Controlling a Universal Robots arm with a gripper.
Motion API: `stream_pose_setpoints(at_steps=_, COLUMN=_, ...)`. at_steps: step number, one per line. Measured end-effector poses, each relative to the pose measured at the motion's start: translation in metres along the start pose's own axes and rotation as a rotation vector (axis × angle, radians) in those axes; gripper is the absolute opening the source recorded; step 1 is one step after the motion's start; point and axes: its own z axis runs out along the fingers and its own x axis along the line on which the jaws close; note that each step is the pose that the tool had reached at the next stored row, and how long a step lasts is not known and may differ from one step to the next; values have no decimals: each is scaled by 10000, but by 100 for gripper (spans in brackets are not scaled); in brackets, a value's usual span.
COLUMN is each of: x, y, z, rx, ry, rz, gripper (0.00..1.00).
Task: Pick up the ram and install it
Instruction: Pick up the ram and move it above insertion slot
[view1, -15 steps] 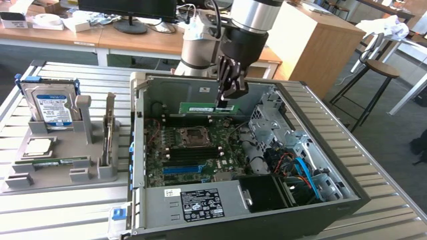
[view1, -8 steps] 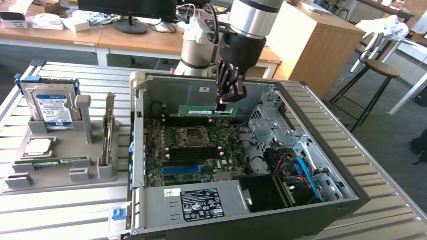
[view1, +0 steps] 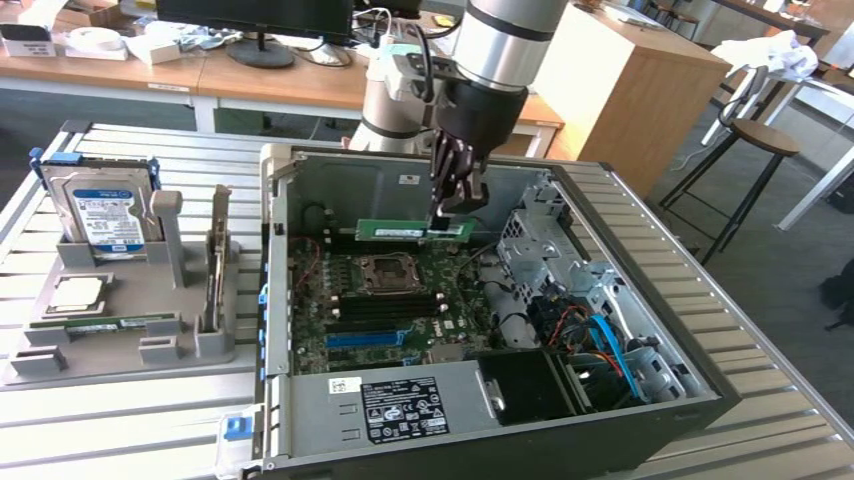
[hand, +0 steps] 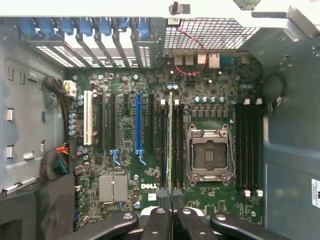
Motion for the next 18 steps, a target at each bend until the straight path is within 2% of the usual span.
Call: stream_pose_setpoints(at_steps=18, x=4, y=-6, z=191, rx=5, ry=-9, rz=286, gripper=11)
